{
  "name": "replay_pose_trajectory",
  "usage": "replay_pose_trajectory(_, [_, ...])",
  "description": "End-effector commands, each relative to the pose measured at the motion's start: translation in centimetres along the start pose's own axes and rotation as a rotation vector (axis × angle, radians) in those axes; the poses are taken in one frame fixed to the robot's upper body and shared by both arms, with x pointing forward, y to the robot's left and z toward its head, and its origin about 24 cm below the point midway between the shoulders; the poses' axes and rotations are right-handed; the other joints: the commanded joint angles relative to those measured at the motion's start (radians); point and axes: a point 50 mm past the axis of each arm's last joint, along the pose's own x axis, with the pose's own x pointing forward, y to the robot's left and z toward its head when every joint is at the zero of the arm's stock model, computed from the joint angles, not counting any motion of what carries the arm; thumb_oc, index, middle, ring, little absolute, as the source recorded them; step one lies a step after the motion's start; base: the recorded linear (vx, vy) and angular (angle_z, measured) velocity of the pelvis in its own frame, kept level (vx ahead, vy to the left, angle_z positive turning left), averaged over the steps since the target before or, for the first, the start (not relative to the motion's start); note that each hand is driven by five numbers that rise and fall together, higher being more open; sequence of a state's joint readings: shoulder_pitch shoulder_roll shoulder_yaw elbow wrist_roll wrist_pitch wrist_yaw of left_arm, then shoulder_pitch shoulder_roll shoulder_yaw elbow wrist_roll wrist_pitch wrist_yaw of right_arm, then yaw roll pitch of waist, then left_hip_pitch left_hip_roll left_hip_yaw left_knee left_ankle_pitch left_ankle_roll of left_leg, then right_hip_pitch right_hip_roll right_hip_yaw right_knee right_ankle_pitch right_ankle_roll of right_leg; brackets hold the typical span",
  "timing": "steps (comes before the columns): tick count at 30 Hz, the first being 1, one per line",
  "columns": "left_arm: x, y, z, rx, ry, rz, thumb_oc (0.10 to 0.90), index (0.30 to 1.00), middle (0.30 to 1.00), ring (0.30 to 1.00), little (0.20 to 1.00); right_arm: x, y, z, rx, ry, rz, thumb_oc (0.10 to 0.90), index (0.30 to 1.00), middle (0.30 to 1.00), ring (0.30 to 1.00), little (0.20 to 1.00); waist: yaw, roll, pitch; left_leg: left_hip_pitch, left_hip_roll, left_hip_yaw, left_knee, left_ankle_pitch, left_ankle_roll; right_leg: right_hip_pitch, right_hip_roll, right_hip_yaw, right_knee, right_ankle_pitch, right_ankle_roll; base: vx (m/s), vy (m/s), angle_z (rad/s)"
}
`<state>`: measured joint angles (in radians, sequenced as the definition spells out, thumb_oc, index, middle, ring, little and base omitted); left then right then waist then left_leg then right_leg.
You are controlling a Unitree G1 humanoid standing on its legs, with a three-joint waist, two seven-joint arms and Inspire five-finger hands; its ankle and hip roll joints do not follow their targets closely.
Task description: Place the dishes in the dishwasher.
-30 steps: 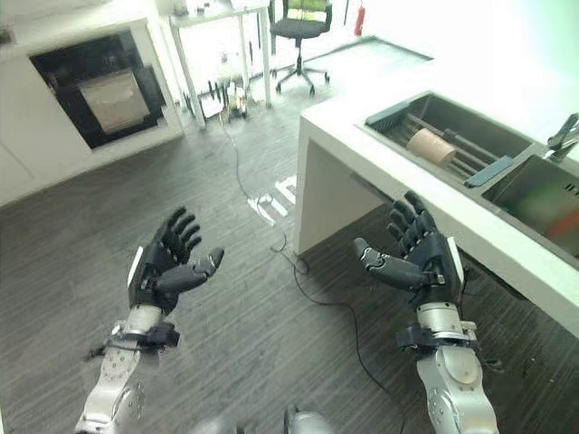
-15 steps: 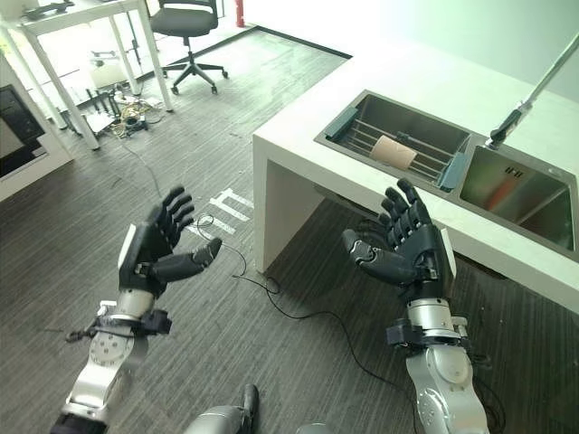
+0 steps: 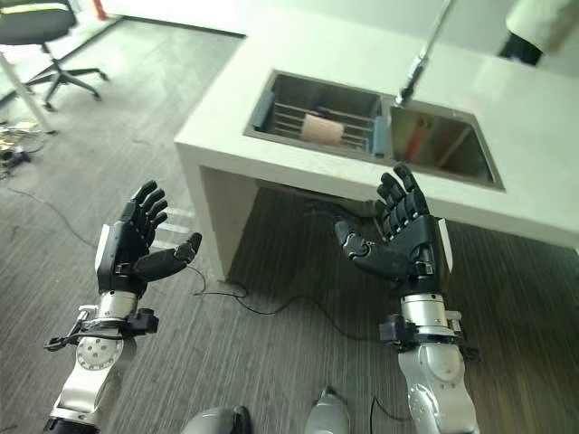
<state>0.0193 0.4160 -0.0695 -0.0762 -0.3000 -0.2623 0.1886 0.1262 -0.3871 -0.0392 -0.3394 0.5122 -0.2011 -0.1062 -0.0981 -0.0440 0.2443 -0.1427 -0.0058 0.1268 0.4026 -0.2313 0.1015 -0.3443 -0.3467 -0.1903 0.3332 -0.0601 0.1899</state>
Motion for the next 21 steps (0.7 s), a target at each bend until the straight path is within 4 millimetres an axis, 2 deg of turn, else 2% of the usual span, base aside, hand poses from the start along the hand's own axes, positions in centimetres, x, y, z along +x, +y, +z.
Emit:
replay_pose_trajectory(1, [0.5, -0.7, 6.3, 0.019, -0.356, -0.035, 0.800, 0.900, 0.900, 0.900, 0.900, 1.3, 0.2, 3.8, -0.019, -0.247, 0.045, 0.800, 0.900, 0.900, 0.900, 0.900, 0.001, -0.009, -0.101, 0.132, 0.022, -0.014, -0.103, -0.070, -0.107, -0.023, 0.080, 0.028, -0.033, 0.103, 0.012, 0.30, -0.267, 0.09])
replay_pose_trajectory(3, [0.5, -0.8, 6.5, -0.001, -0.377, -0.004, 0.800, 0.900, 0.900, 0.900, 0.900, 1.3, 0.1, 3.9, -0.016, -0.251, 0.039, 0.800, 0.900, 0.900, 0.900, 0.900, -0.004, -0.015, -0.114, 0.153, 0.026, -0.010, -0.103, -0.084, -0.111, 0.001, 0.092, 0.035, -0.033, 0.115, 0.013, 0.45, -0.422, 0.18])
replay_pose_trajectory(4, [0.6, -0.5, 6.8, -0.037, -0.394, 0.016, 0.800, 0.900, 0.900, 0.900, 0.900, 1.5, 0.0, 4.0, -0.026, -0.242, 0.028, 0.800, 0.900, 0.900, 0.900, 0.900, -0.019, -0.015, -0.127, 0.189, 0.045, -0.004, -0.103, -0.090, -0.123, 0.022, 0.121, 0.054, -0.033, 0.107, 0.008, 0.55, -0.500, 0.29])
replay_pose_trajectory(5, [0.6, -0.4, 7.1, -0.076, -0.412, 0.036, 0.800, 0.900, 0.900, 0.900, 0.900, 1.7, 0.0, 4.0, -0.031, -0.239, 0.029, 0.800, 0.900, 0.900, 0.900, 0.900, -0.026, -0.013, -0.137, 0.223, 0.066, 0.008, -0.103, -0.089, -0.140, 0.034, 0.133, 0.043, -0.033, 0.100, -0.003, 0.49, -0.422, 0.31])
replay_pose_trajectory(7, [0.5, -0.1, 7.3, -0.104, -0.433, 0.073, 0.800, 0.900, 0.900, 0.900, 0.900, 1.9, 0.0, 4.1, -0.045, -0.239, 0.042, 0.800, 0.900, 0.900, 0.900, 0.900, -0.031, -0.005, -0.142, 0.253, 0.090, 0.022, -0.103, -0.054, -0.159, 0.049, 0.154, 0.034, -0.033, 0.089, -0.019, 0.30, -0.221, 0.11])
replay_pose_trajectory(8, [0.4, 0.0, 7.5, -0.117, -0.439, 0.087, 0.800, 0.900, 0.900, 0.900, 0.900, 1.8, 0.0, 4.1, -0.059, -0.235, 0.052, 0.800, 0.900, 0.900, 0.900, 0.900, -0.034, 0.002, -0.144, 0.271, 0.105, 0.026, -0.103, 0.004, -0.172, 0.059, 0.175, 0.037, -0.033, 0.079, -0.032, 0.31, -0.221, 0.01])
replay_pose_trajectory(9, [0.1, 0.2, 7.6, -0.128, -0.452, 0.112, 0.800, 0.900, 0.900, 0.900, 0.900, 1.7, -0.1, 4.3, -0.074, -0.227, 0.068, 0.800, 0.900, 0.900, 0.900, 0.900, -0.034, 0.011, -0.143, 0.298, 0.129, 0.032, -0.103, 0.120, -0.200, 0.083, 0.208, 0.044, -0.033, 0.058, -0.056, 0.35, -0.254, -0.01])
replay_pose_trajectory(10, [-0.1, 0.4, 7.7, -0.126, -0.458, 0.127, 0.800, 0.900, 0.900, 0.900, 0.900, 1.6, -0.3, 4.4, -0.082, -0.221, 0.078, 0.800, 0.900, 0.900, 0.900, 0.900, -0.028, 0.006, -0.146, 0.306, 0.132, 0.037, -0.103, 0.211, -0.216, 0.099, 0.219, 0.049, -0.033, 0.039, -0.072, 0.34, -0.277, -0.12])
replay_pose_trajectory(11, [-0.3, 0.5, 7.8, -0.127, -0.462, 0.136, 0.800, 0.900, 0.900, 0.900, 0.900, 1.5, -0.5, 4.5, -0.092, -0.217, 0.086, 0.800, 0.900, 0.900, 0.900, 0.900, -0.022, -0.010, -0.144, 0.309, 0.131, 0.056, -0.068, 0.294, -0.234, 0.123, 0.220, 0.056, -0.033, 0.021, -0.092, 0.26, -0.264, -0.15])
replay_pose_trajectory(12, [-0.5, 0.6, 7.8, -0.129, -0.471, 0.146, 0.800, 0.900, 0.900, 0.900, 0.900, 1.5, -0.7, 4.5, -0.105, -0.214, 0.094, 0.800, 0.900, 0.900, 0.900, 0.900, -0.008, -0.027, -0.130, 0.246, 0.122, 0.055, 0.053, 0.322, -0.240, 0.152, 0.223, 0.065, -0.033, 0.004, -0.112, 0.18, -0.217, -0.22])
replay_pose_trajectory(13, [-0.6, 0.6, 7.8, -0.129, -0.474, 0.147, 0.800, 0.900, 0.900, 0.900, 0.900, 1.4, -0.7, 4.5, -0.108, -0.212, 0.095, 0.800, 0.900, 0.900, 0.900, 0.900, -0.003, -0.031, -0.126, 0.218, 0.121, 0.051, 0.092, 0.324, -0.240, 0.162, 0.223, 0.066, -0.033, -0.001, -0.118, 0.17, -0.203, -0.23])
replay_pose_trajectory(14, [-0.9, 0.7, 7.9, -0.127, -0.481, 0.144, 0.800, 0.900, 0.900, 0.900, 0.900, 1.3, -0.8, 4.5, -0.121, -0.212, 0.096, 0.800, 0.900, 0.900, 0.900, 0.900, 0.017, -0.046, -0.108, 0.124, 0.124, 0.045, 0.169, 0.332, -0.232, 0.196, 0.224, 0.071, -0.033, -0.015, -0.131, 0.16, -0.141, -0.31])
replay_pose_trajectory(15, [-0.9, 0.8, 7.9, -0.133, -0.487, 0.122, 0.800, 0.900, 0.900, 0.900, 0.900, 1.3, -0.9, 4.5, -0.128, -0.212, 0.088, 0.800, 0.900, 0.900, 0.900, 0.900, 0.031, -0.049, -0.095, 0.055, 0.116, 0.034, 0.178, 0.298, -0.212, 0.215, 0.231, 0.070, -0.033, -0.026, -0.129, 0.23, -0.125, -0.10])
replay_pose_trajectory(16, [-0.9, 0.9, 7.7, -0.169, -0.465, 0.112, 0.800, 0.900, 0.900, 0.900, 0.900, 1.4, -0.9, 4.5, -0.121, -0.211, 0.085, 0.800, 0.900, 0.900, 0.900, 0.900, 0.041, -0.049, -0.089, 0.041, 0.100, 0.038, 0.125, 0.265, -0.192, 0.223, 0.239, 0.074, -0.033, -0.035, -0.125, 0.18, -0.032, 0.06])
replay_pose_trajectory(18, [-1.0, 1.0, 7.2, -0.210, -0.423, 0.123, 0.800, 0.900, 0.900, 0.900, 0.900, 1.5, -0.7, 4.4, -0.114, -0.209, 0.084, 0.800, 0.900, 0.900, 0.900, 0.900, 0.050, -0.044, -0.086, 0.046, 0.088, 0.051, 0.046, 0.248, -0.180, 0.229, 0.247, 0.078, -0.033, -0.043, -0.119, 0.20, 0.064, -0.12])
replay_pose_trajectory(19, [-1.1, 1.1, 6.6, -0.230, -0.397, 0.117, 0.800, 0.900, 0.900, 0.900, 0.900, 1.7, -0.5, 4.3, -0.112, -0.202, 0.086, 0.800, 0.900, 0.900, 0.900, 0.900, 0.059, -0.028, -0.083, 0.041, 0.094, 0.070, -0.103, 0.231, -0.171, 0.244, 0.269, 0.091, -0.033, -0.060, -0.105, 0.33, 0.201, -0.33])
replay_pose_trajectory(20, [-1.2, 0.9, 6.5, -0.216, -0.407, 0.098, 0.800, 0.900, 0.900, 0.900, 0.900, 1.8, -0.3, 4.2, -0.108, -0.199, 0.093, 0.800, 0.900, 0.900, 0.900, 0.900, 0.065, 0.001, -0.078, -0.032, 0.122, 0.038, -0.103, 0.180, -0.175, 0.259, 0.302, 0.103, -0.033, -0.075, -0.098, 0.38, 0.249, -0.16])
replay_pose_trajectory(21, [-1.2, 0.6, 6.5, -0.217, -0.411, 0.082, 0.800, 0.900, 0.900, 0.900, 0.900, 1.8, -0.1, 4.1, -0.110, -0.198, 0.098, 0.800, 0.900, 0.900, 0.900, 0.900, 0.073, 0.015, -0.079, -0.082, 0.130, -0.005, -0.103, 0.166, -0.183, 0.267, 0.317, 0.112, -0.033, -0.085, -0.095, 0.33, 0.204, -0.07])
